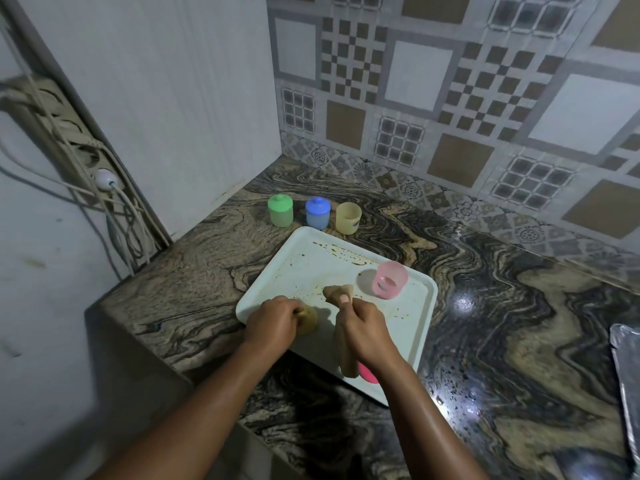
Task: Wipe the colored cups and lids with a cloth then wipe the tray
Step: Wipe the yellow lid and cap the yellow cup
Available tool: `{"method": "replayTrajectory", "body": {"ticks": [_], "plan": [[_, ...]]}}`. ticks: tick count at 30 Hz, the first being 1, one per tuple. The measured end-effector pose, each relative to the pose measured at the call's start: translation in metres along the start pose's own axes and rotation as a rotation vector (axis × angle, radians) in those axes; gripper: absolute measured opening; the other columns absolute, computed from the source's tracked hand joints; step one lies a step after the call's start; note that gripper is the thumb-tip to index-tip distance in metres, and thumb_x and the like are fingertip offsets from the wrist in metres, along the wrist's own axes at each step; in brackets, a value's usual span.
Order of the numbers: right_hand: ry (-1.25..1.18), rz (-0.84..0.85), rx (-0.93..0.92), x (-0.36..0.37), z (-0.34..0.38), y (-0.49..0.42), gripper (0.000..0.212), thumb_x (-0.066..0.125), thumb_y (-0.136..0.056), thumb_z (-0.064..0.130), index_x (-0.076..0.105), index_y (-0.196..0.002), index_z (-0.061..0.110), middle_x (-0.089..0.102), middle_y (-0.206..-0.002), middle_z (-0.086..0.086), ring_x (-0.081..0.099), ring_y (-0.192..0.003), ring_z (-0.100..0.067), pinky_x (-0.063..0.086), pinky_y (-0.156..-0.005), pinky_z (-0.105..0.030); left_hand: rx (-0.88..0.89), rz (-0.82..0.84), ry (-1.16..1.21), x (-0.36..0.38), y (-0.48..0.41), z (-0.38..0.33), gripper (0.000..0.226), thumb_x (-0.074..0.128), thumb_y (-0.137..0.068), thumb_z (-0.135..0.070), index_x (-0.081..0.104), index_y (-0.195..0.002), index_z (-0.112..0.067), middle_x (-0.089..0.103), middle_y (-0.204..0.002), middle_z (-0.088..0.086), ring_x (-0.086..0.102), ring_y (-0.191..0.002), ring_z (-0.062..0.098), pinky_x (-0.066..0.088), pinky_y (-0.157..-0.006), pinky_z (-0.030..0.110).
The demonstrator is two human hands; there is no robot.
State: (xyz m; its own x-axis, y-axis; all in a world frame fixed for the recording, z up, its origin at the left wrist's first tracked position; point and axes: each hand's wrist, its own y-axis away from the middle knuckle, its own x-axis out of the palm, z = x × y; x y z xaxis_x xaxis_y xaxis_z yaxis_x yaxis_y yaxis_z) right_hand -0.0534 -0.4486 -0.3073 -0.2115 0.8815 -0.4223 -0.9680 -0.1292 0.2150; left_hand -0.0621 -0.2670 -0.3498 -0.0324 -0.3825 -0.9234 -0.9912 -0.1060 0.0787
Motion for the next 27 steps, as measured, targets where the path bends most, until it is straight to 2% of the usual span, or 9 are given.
{"method": "replayTrajectory", "body": {"ticks": [4,9,12,14,16,19,21,24,27], "plan": [[-0.043,-0.004,-0.013,-0.001,-0.001,0.004,0.052,0.042,-0.106,0.041,0.066,-0.093,-0.004,0.069,-0.083,-0.02,0.062,-0.077,-0.029,0.047,-0.07,-0.039,0.004,-0.104,0.155,0.001,0.005,0.002,0.012,0.07,-0.09,-0.02,0.071,-0.101,-0.024,0.066,-0.107,-0.004,0.066,-0.093,0.02,0.049,-0.069,0.028],[-0.201,0.023,-0.065,0.007,0.003,0.013,0.06,0.041,-0.094,0.063,0.052,-0.076,0.007,0.051,-0.061,-0.009,0.051,-0.055,-0.021,0.045,-0.053,-0.047,-0.003,-0.198,0.453,-0.021,0.008,-0.012,0.016,0.077,-0.085,-0.017,0.067,-0.09,-0.028,0.066,-0.102,-0.009,0.069,-0.08,0.01,0.042,-0.06,0.008],[-0.309,0.062,-0.109,0.007,0.014,0.018,0.053,0.043,-0.1,0.051,0.062,-0.086,0.004,0.066,-0.071,-0.023,0.065,-0.064,-0.032,0.055,-0.064,-0.054,-0.085,-0.222,0.717,-0.041,0.014,-0.026,0.018,0.078,-0.084,-0.015,0.07,-0.09,-0.03,0.07,-0.1,-0.017,0.072,-0.08,0.006,0.059,-0.06,0.024],[-0.379,0.061,-0.144,0.003,0.019,0.019,0.055,0.043,-0.102,0.045,0.064,-0.096,-0.005,0.07,-0.08,-0.024,0.067,-0.072,-0.028,0.056,-0.071,-0.042,-0.164,-0.218,0.975,-0.053,0.02,-0.032,0.021,0.079,-0.083,-0.008,0.073,-0.096,-0.023,0.074,-0.1,-0.013,0.075,-0.084,0.012,0.063,-0.062,0.038],[-0.455,0.067,-0.174,-0.001,0.025,0.021,0.058,0.041,-0.107,0.039,0.058,-0.1,-0.016,0.062,-0.072,-0.027,0.059,-0.066,-0.027,0.05,-0.062,-0.029,-0.231,-0.201,1.177,-0.063,0.024,-0.037,0.028,0.078,-0.081,0.001,0.072,-0.104,-0.015,0.075,-0.103,-0.001,0.076,-0.088,0.018,0.063,-0.065,0.038],[-0.535,0.076,-0.212,-0.004,0.03,0.026,0.059,0.039,-0.109,0.036,0.052,-0.094,-0.019,0.052,-0.063,-0.04,0.052,-0.058,-0.032,0.046,-0.054,-0.031,-0.3,-0.184,1.364,-0.072,0.028,-0.039,0.037,0.079,-0.077,0.007,0.068,-0.11,-0.009,0.075,-0.106,0.008,0.076,-0.092,0.023,0.063,-0.067,0.036],[-0.484,0.055,-0.242,-0.004,0.03,0.027,0.058,0.04,-0.104,0.047,0.058,-0.087,-0.006,0.057,-0.06,-0.022,0.052,-0.061,-0.026,0.047,-0.058,-0.037,-0.323,-0.182,1.425,-0.075,0.03,-0.038,0.037,0.078,-0.077,0.008,0.068,-0.11,-0.007,0.076,-0.106,0.011,0.075,-0.093,0.025,0.063,-0.068,0.035],[-0.16,0.056,-0.438,-0.004,0.032,0.029,0.035,0.04,-0.107,0.043,0.066,-0.127,0.03,0.069,-0.111,0.009,0.063,-0.108,-0.012,0.05,-0.097,-0.032,-0.333,-0.171,1.482,-0.077,0.031,-0.037,0.042,0.077,-0.077,0.005,0.067,-0.116,-0.007,0.076,-0.108,0.012,0.074,-0.097,0.026,0.062,-0.068,0.032],[0.062,0.088,-0.617,0.001,0.037,0.031,0.046,0.039,-0.108,0.031,0.046,-0.152,0.02,0.042,-0.159,0.002,0.033,-0.149,-0.003,0.031,-0.121,-0.024,-0.314,-0.136,1.53,-0.08,0.032,-0.036,0.051,0.075,-0.076,0.0,0.064,-0.126,-0.005,0.076,-0.109,0.012,0.074,-0.097,0.023,0.062,-0.068,0.029]]}}
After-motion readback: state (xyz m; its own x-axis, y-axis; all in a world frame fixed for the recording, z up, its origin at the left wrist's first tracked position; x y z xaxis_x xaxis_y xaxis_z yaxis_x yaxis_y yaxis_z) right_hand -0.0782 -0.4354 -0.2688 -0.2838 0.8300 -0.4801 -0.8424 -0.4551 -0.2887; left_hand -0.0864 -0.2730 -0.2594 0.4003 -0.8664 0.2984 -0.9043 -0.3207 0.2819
